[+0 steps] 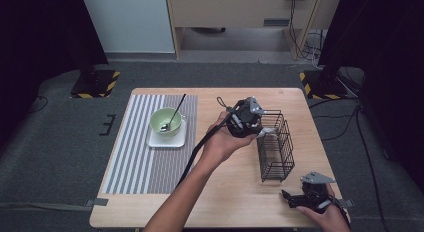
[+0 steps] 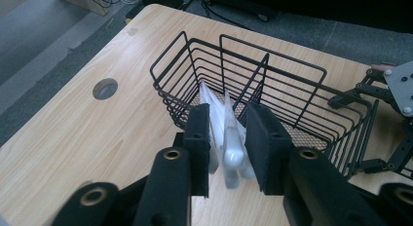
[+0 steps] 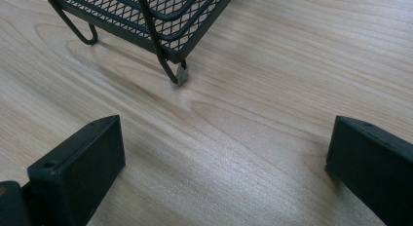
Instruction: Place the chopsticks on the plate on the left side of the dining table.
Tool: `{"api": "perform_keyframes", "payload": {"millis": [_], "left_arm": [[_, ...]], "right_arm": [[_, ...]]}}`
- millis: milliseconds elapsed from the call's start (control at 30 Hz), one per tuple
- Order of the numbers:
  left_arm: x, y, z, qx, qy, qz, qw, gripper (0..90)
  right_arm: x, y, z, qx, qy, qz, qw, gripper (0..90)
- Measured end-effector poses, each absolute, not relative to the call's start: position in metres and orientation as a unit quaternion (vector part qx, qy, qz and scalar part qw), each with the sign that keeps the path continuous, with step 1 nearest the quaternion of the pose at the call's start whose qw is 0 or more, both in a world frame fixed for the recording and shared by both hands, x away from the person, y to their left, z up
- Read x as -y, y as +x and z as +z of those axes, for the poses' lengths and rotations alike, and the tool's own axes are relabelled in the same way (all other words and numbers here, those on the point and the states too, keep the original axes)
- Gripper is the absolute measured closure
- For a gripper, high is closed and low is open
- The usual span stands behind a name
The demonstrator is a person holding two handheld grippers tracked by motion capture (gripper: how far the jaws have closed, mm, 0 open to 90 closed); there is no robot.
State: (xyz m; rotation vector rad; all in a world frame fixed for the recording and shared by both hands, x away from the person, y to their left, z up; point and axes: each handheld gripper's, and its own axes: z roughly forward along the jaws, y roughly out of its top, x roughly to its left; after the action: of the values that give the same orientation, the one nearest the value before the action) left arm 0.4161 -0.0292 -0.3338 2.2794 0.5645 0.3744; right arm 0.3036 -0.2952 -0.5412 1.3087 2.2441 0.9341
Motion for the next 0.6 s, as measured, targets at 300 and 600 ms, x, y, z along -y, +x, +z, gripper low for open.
{"api": "perform_keyframes", "payload": {"millis": [300,600], "left_arm": [[0.037,0.425,-0.34,-0.216,0.893,0.134,0.372,81.2],[0.033,0.427,-0.327,-0.207,0.89,0.123,0.387,83.0]], "right_arm": [[0.295,0.303,-0.541,-0.799,0.464,0.333,0.189,0.6],[0.296,0.303,-0.541,-0.799,0.463,0.334,0.187,0.6]]}}
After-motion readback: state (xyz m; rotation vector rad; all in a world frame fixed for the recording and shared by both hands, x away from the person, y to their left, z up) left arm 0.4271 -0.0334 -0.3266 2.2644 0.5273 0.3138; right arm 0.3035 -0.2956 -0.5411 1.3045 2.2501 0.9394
